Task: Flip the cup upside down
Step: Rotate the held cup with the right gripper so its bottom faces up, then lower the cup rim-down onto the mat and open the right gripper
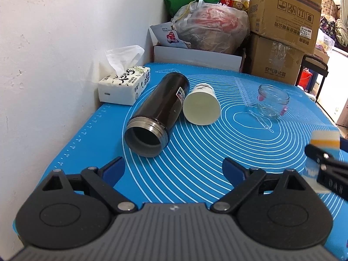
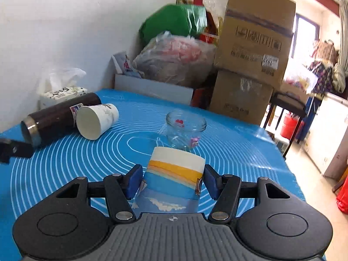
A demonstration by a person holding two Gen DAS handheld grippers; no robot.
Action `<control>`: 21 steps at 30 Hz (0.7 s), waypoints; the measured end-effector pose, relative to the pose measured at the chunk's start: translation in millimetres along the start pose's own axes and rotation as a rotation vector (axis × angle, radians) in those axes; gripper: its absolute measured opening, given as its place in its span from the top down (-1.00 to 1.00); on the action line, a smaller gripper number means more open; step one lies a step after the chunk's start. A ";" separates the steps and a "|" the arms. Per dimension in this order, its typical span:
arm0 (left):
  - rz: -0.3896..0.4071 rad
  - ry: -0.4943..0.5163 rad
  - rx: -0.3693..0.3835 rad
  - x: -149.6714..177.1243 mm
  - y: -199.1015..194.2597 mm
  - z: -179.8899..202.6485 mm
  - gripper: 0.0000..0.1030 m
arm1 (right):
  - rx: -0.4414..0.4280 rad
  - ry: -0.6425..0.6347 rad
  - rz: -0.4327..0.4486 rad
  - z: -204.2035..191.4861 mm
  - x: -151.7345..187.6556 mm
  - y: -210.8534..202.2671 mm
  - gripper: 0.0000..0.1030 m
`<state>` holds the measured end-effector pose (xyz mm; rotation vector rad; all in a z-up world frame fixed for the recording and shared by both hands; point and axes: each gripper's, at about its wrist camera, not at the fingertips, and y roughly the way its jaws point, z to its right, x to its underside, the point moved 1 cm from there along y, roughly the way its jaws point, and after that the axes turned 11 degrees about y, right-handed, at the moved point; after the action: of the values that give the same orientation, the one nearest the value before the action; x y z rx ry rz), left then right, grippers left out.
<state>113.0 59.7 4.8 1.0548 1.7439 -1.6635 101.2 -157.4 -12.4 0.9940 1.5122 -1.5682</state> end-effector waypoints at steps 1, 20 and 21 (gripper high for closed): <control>0.000 -0.001 0.001 0.3 -1.4 0.5 -0.85 | 0.002 -0.006 0.010 -0.4 4.7 -7.1 -0.11; -0.005 0.028 0.028 14.1 -30.8 32.3 -0.85 | -0.017 0.066 -0.013 14.9 20.9 -54.5 -0.52; -0.003 0.029 0.030 14.1 -33.2 33.4 -0.85 | -0.023 0.074 -0.017 16.4 20.4 -56.7 -0.55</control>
<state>73.2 31.2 8.9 1.0955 1.7440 -1.6891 40.6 -171.3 -5.9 1.0384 1.5901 -1.5372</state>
